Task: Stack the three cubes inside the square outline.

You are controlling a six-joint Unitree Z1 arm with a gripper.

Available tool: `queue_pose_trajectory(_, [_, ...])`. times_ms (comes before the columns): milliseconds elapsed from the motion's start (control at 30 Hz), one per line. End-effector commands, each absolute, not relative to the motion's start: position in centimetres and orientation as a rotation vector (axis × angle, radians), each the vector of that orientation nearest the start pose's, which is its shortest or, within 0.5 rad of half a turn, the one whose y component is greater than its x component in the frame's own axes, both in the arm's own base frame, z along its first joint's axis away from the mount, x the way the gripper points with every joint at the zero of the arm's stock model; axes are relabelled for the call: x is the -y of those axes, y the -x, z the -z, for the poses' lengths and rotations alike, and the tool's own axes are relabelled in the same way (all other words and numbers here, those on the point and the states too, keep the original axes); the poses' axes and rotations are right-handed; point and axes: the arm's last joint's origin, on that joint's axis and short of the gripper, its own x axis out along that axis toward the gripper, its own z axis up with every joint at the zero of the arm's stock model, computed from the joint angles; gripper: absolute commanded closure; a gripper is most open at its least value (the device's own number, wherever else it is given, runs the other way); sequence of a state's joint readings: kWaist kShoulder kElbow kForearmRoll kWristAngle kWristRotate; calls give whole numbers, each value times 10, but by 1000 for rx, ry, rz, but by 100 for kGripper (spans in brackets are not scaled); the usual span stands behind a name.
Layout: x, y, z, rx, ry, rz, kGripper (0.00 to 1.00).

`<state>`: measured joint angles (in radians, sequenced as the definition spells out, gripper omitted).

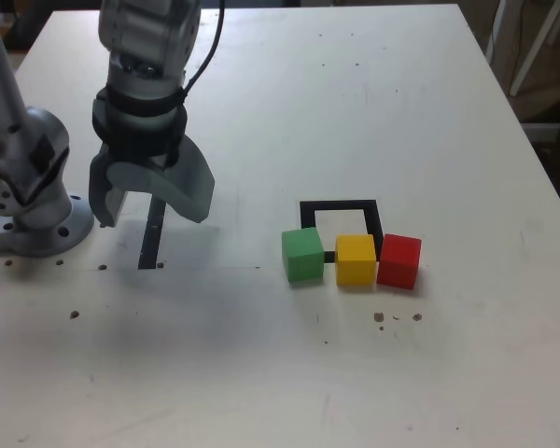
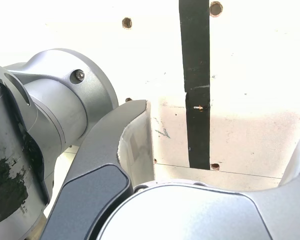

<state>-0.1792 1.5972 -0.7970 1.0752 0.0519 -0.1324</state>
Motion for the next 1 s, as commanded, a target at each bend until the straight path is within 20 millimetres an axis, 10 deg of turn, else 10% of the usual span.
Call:
queue_pose_trajectory(0, [27,-163,-223,-1865,-122,-37,1])
queue_pose_trajectory(967, [29,-184,-238,-1790,-243,61,1])
